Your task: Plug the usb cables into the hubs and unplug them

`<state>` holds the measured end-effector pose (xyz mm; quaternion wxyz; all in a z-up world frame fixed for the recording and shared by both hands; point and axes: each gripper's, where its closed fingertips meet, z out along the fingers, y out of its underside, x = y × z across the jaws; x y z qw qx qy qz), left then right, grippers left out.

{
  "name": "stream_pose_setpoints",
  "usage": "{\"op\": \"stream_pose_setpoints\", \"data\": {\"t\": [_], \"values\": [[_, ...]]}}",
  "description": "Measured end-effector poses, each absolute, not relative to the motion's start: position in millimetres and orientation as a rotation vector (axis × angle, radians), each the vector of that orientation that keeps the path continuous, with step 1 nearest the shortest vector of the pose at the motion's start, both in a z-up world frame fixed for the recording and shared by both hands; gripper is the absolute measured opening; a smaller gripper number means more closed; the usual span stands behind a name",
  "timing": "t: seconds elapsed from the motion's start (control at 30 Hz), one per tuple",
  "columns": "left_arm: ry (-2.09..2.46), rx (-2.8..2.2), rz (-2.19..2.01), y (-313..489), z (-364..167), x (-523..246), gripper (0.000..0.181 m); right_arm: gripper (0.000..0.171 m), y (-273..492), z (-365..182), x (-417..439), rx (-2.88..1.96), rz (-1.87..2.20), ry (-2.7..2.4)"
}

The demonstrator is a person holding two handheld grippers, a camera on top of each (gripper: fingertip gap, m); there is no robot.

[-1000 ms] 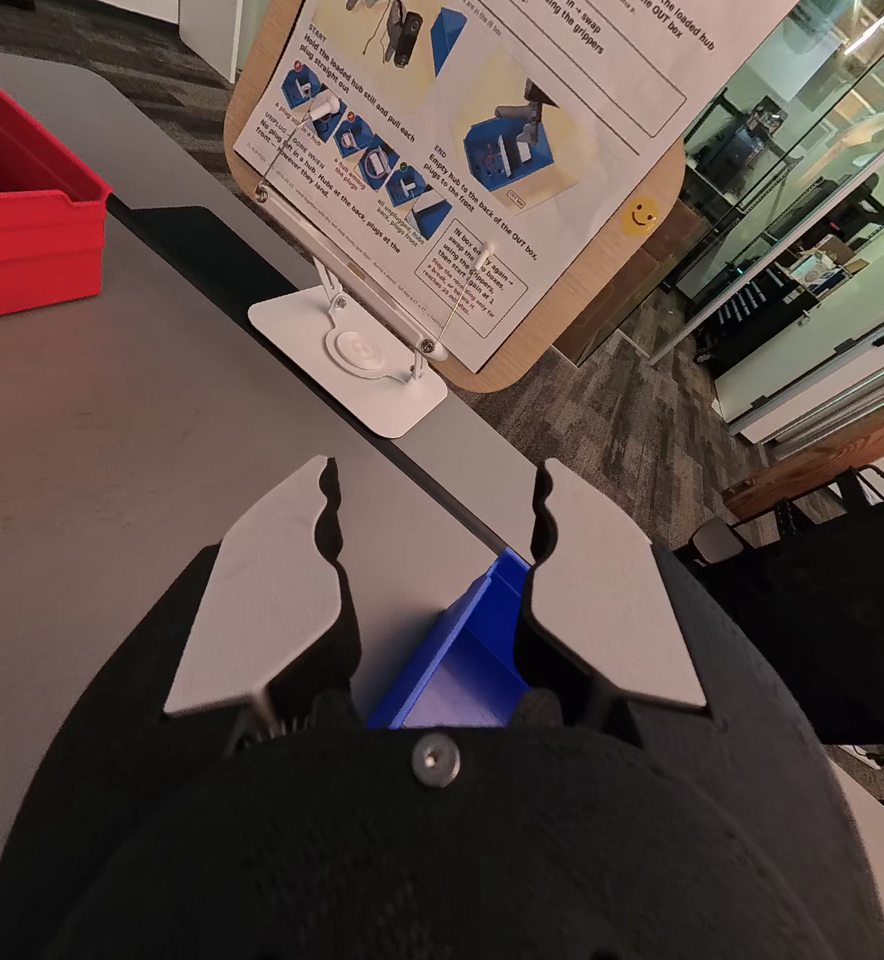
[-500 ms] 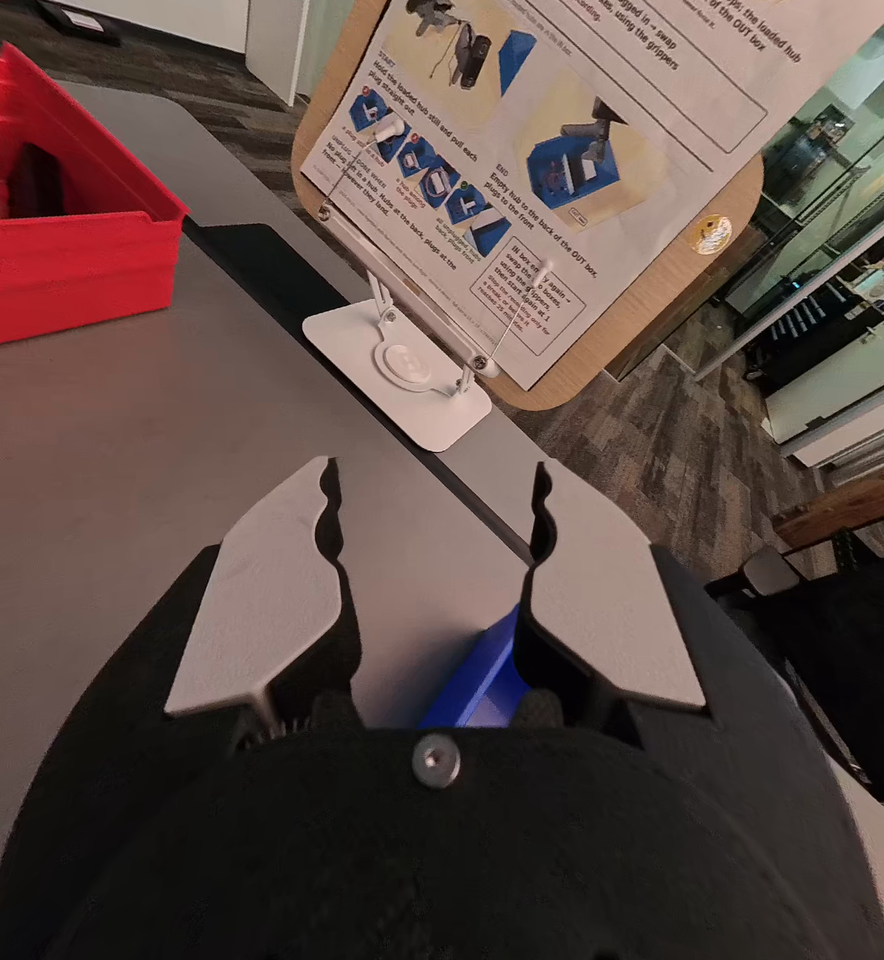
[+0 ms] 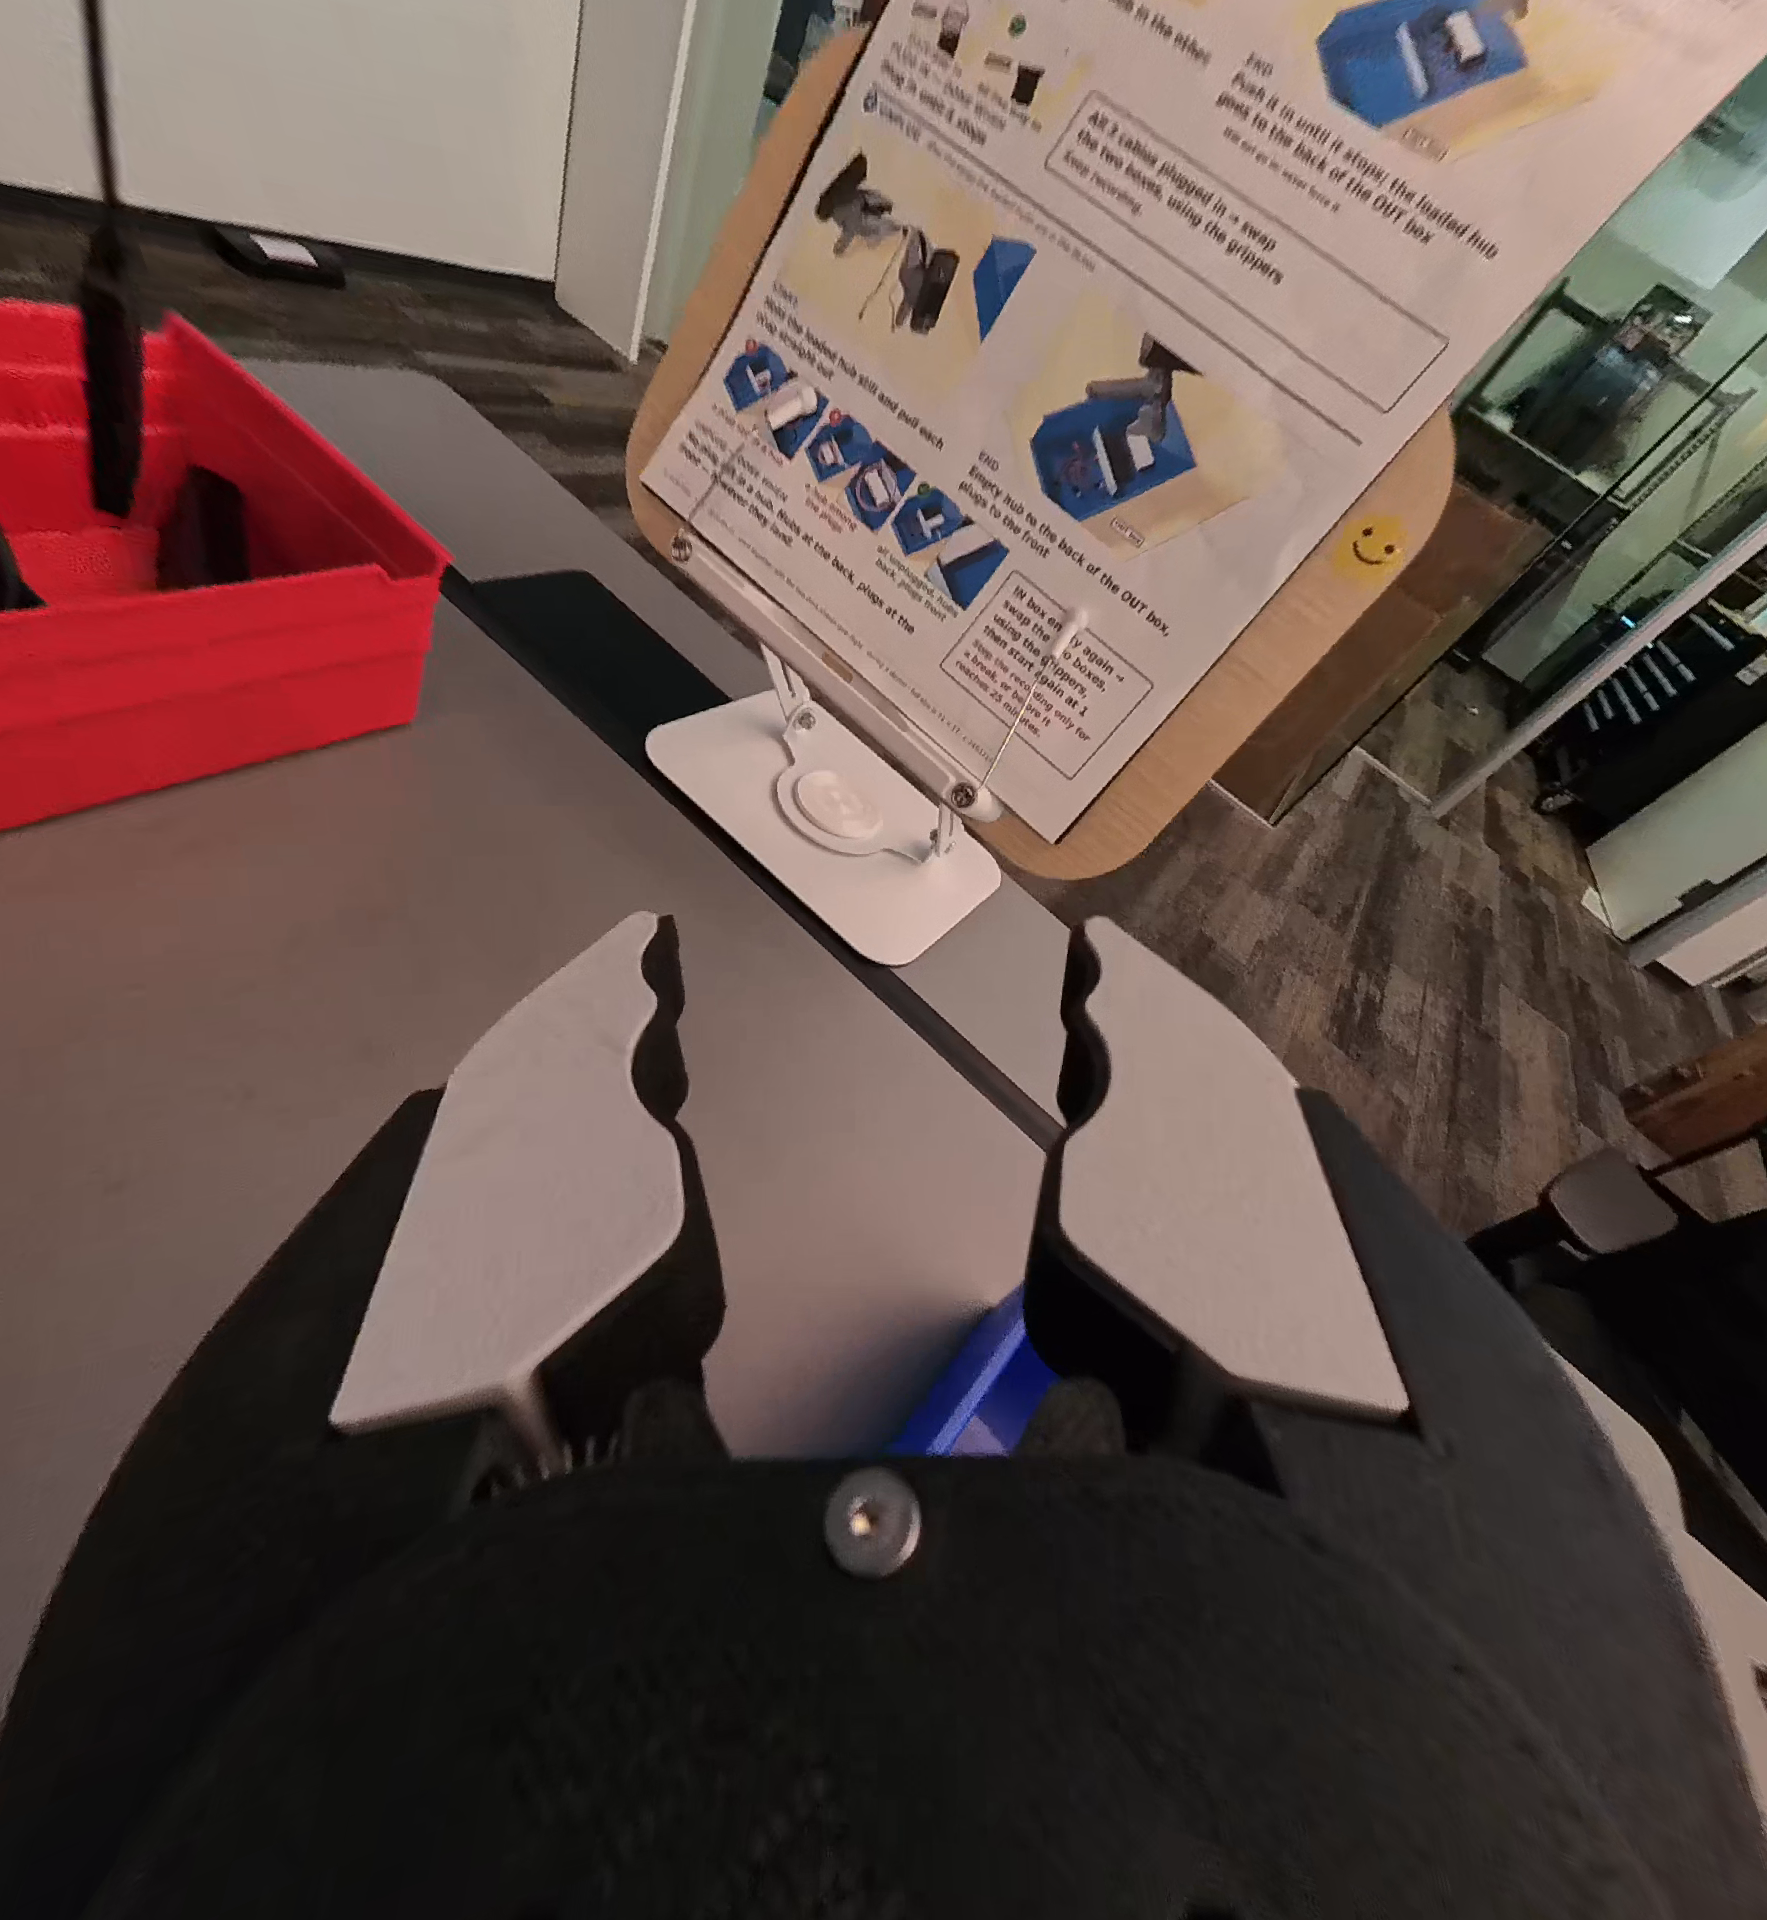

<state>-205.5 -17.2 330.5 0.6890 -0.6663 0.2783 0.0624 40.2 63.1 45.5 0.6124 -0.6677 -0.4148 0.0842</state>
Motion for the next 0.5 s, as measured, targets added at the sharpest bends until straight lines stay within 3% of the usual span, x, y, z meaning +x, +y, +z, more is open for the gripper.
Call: {"op": "stream_pose_setpoints", "data": {"t": [0.2, 0.5], "values": [[0.729, -1.504, 0.147, -35.0, 345.8, -142.4, 0.001, 0.071, 55.2, 61.2, 52.5, -1.511, 0.236, -0.931], [0.877, -1.674, 0.019, -9.7, 210.2, -75.5, 0.001, 0.071, 53.7, 67.0, 105.9, -1.57, 0.172, -0.904]]}}
